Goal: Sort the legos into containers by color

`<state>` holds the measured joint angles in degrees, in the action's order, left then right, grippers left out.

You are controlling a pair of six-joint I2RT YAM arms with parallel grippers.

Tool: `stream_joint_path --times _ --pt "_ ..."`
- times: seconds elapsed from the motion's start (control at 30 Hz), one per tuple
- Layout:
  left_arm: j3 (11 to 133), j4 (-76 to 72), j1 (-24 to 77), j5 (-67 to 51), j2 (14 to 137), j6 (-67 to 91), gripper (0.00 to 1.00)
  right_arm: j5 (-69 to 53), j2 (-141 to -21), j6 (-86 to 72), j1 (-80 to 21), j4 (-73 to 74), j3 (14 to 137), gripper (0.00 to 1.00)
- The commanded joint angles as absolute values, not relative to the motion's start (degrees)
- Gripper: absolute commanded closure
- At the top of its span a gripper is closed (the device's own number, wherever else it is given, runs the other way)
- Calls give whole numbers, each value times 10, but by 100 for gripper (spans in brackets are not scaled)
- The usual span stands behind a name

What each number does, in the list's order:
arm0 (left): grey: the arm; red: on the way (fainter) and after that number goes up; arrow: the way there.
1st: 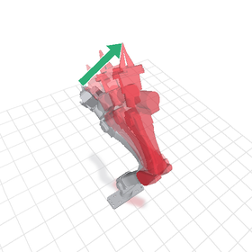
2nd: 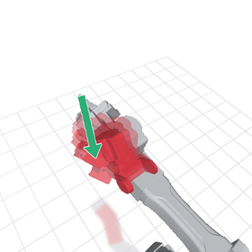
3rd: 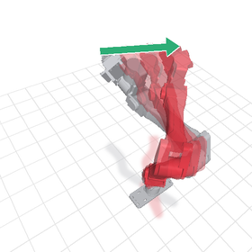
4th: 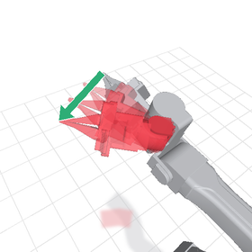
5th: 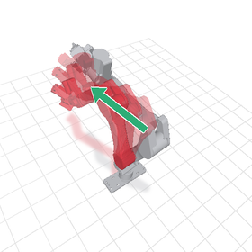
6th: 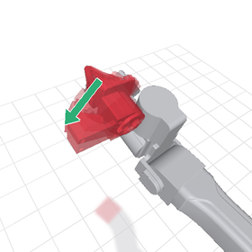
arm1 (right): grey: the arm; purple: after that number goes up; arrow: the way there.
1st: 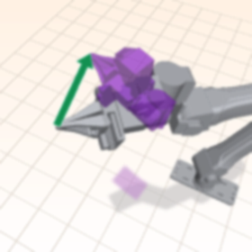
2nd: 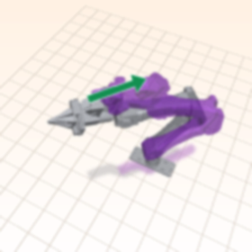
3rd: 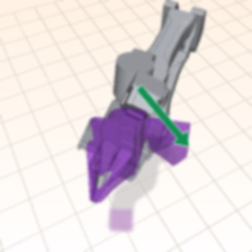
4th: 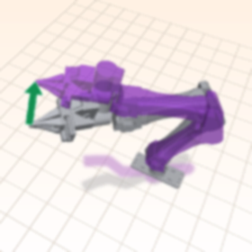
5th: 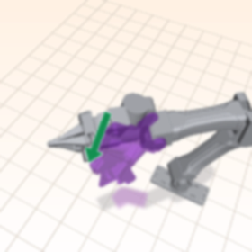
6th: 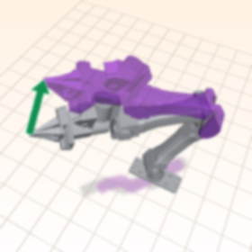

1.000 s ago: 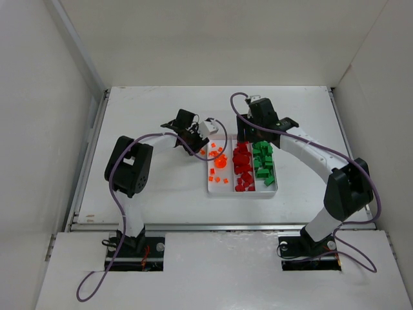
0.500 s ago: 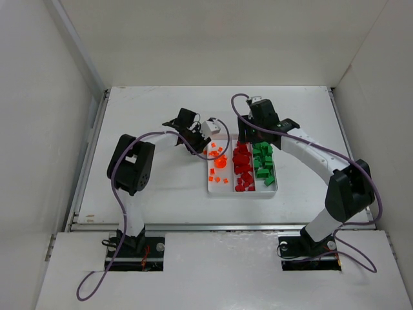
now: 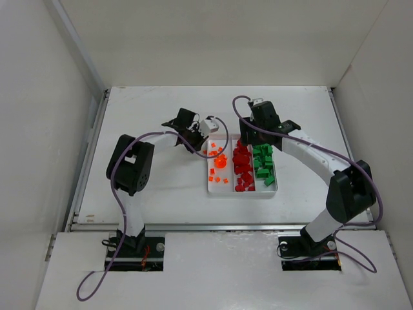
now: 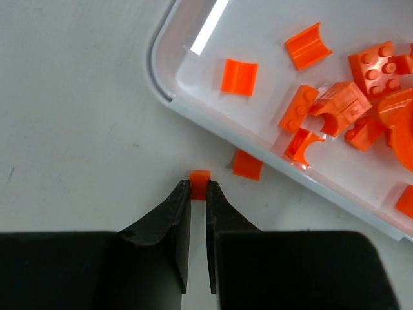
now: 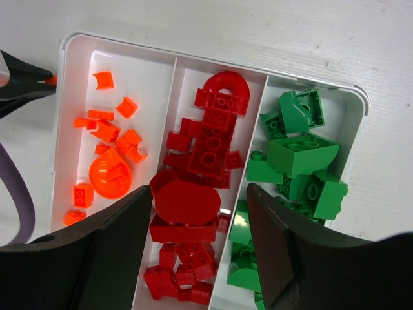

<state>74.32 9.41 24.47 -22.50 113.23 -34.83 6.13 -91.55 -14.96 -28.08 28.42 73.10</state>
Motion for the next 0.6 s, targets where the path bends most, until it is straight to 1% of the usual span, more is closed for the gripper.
stream_joint_path --times 0.0,0.1,0.23,0.4,0.53,0.57 --pt "723 121 225 -191 1102 -291 100 71 -891 -148 -276 269 731 34" --pt "738 114 219 -196 1065 -241 100 71 -891 -148 -276 269 731 34" --pt "744 94 251 -210 1012 -217 100 71 -891 -148 -276 269 731 34" --pt "757 100 308 -221 1025 -212 100 71 -891 -148 -276 264 731 34" --pt "751 90 336 -211 1048 -212 89 71 -891 -148 -271 264 737 34" --pt "751 90 336 -211 1053 -212 79 71 -891 -148 -271 264 737 34"
